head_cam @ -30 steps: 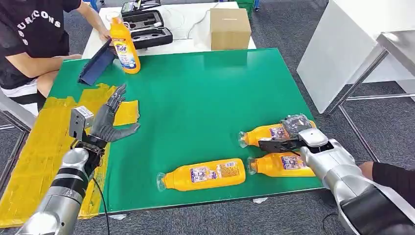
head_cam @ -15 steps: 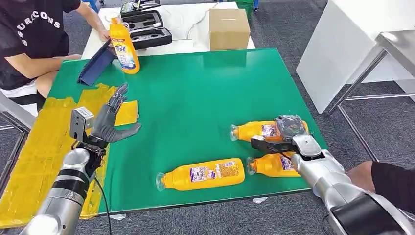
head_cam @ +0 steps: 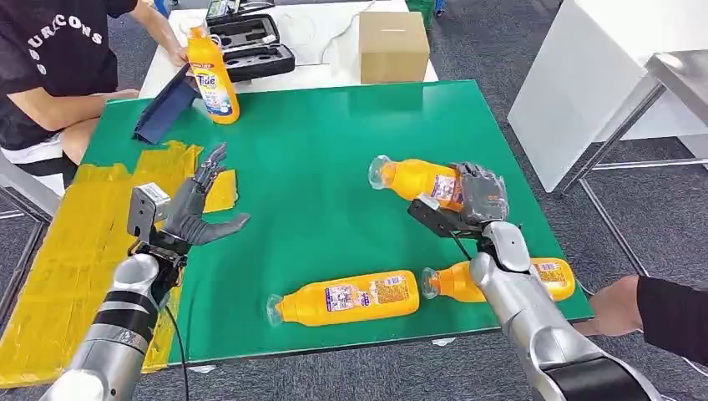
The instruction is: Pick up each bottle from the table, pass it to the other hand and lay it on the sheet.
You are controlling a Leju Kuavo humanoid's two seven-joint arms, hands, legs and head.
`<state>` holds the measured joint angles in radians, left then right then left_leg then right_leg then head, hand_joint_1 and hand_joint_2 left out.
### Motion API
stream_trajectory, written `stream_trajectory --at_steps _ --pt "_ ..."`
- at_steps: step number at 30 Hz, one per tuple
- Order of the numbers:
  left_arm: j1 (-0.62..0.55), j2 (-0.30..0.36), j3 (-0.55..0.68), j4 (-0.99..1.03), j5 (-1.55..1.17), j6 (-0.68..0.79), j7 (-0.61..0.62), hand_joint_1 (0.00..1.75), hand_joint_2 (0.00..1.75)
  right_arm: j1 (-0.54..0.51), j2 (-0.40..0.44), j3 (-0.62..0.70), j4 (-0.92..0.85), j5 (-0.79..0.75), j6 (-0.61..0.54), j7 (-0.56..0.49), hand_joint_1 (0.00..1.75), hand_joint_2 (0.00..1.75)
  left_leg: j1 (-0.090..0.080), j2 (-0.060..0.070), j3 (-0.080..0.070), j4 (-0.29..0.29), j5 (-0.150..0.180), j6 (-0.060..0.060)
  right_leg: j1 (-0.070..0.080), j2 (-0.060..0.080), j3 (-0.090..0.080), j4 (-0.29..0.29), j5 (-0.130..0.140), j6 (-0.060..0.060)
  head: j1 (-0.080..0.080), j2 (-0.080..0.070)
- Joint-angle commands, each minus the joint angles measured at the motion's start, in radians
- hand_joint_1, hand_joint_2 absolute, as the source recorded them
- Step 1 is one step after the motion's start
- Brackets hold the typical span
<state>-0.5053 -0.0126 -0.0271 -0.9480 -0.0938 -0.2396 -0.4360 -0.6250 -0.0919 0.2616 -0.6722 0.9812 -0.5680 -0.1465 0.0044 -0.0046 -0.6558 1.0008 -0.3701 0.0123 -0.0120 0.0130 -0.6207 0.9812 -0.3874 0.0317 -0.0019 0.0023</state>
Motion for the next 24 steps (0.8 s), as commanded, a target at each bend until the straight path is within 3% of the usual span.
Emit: stream_trajectory --at_steps 1,5,16,22,24 --pt "-0.040 0.000 -0.026 0.039 0.004 0.001 0.008 0.00 1.75 -0.003 0.053 -0.116 -0.065 0.001 -0.003 -0.009 1.75 1.75 0.000 0.000 0.002 0.001 -0.002 -0.001 0.000 -0.001 0.002 0.001 -0.002 -0.001 0.000 0.000" --pt "-0.060 -0.005 -0.047 0.059 0.007 -0.012 0.013 0.00 1.75 0.024 0.123 -0.207 -0.177 -0.179 0.013 -0.157 1.75 1.75 0.000 0.001 0.000 0.000 -0.001 -0.001 0.000 0.000 0.000 0.001 -0.001 -0.001 0.000 0.000" --pt "-0.177 -0.072 -0.159 0.174 0.006 -0.029 0.018 0.00 1.75 -0.001 0.239 -0.225 -0.200 -0.595 0.385 -0.285 1.75 1.75 0.000 0.000 0.000 0.001 -0.001 -0.001 0.000 -0.002 0.000 0.001 -0.001 -0.001 0.000 0.000" --pt "-0.200 -0.083 -0.179 0.206 0.016 -0.040 0.014 0.00 1.75 -0.015 0.262 -0.200 -0.139 -0.637 0.432 -0.301 1.75 1.75 0.000 0.000 0.000 0.001 -0.001 -0.001 0.000 -0.001 0.000 0.001 -0.001 -0.001 0.000 0.000" --pt "-0.213 -0.090 -0.188 0.224 0.023 -0.042 0.012 0.00 1.75 -0.024 0.277 -0.162 -0.106 -0.606 0.399 -0.313 1.75 1.75 0.000 0.001 0.001 0.001 -0.002 -0.001 0.000 -0.001 0.001 0.001 -0.002 -0.001 0.000 0.000"
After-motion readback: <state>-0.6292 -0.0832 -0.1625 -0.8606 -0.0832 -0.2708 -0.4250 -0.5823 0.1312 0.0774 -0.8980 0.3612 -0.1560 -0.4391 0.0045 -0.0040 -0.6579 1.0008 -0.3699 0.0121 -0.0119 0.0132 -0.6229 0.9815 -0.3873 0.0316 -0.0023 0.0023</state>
